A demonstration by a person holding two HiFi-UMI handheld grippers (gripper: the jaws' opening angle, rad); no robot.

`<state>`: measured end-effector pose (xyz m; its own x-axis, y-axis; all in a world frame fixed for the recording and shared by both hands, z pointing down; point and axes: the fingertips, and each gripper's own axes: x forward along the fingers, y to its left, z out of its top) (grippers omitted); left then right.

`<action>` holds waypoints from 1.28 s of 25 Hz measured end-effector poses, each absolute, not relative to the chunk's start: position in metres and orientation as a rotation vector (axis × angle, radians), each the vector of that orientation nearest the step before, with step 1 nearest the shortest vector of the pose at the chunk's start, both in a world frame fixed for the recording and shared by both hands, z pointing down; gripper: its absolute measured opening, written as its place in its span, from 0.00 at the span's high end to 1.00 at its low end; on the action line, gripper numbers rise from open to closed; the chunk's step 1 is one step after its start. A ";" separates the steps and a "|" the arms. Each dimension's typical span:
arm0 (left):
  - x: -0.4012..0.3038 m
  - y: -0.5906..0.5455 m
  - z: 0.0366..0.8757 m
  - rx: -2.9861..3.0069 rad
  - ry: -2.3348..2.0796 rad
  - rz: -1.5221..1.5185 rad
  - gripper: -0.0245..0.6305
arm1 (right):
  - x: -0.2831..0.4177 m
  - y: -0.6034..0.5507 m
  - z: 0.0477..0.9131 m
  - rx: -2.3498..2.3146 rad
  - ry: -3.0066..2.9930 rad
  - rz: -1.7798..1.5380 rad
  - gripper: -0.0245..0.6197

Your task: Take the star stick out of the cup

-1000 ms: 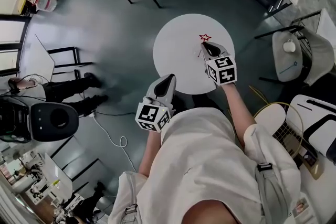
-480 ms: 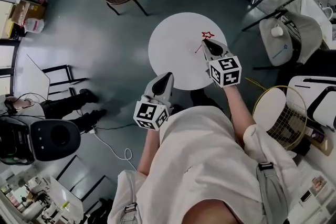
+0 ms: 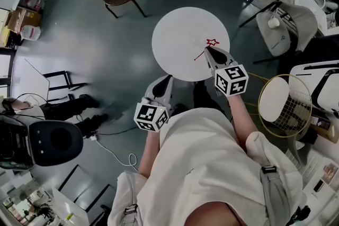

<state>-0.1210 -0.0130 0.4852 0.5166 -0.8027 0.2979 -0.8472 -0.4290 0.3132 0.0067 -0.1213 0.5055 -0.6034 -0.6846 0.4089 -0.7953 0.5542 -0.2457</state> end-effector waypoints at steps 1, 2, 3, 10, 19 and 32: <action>-0.125 -0.005 0.486 2.341 -1.351 0.143 0.95 | 0.004 -0.110 0.507 1.235 -2.523 0.606 0.93; -0.130 0.003 0.487 2.341 -1.346 0.143 0.95 | 0.002 -0.099 0.508 1.240 -2.519 0.611 0.93; -0.134 0.011 0.489 2.342 -1.341 0.142 0.95 | -0.001 -0.089 0.509 1.245 -2.515 0.617 0.93; -0.146 0.061 0.502 2.337 -1.290 0.143 0.95 | -0.017 -0.020 0.516 1.254 -2.489 0.656 0.93; -0.151 0.092 0.520 2.352 -1.196 0.176 0.95 | -0.008 0.049 0.528 1.319 -2.431 0.740 0.93; -0.130 0.075 0.477 2.444 -1.254 0.097 0.95 | 0.037 0.061 0.447 1.413 -2.608 0.648 0.93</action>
<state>-0.1300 0.0752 0.4772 0.5971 -0.7669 0.2352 -0.7939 -0.5232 0.3098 0.0365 0.0609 0.4468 -0.5627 -0.7746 0.2887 -0.8196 0.4773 -0.3169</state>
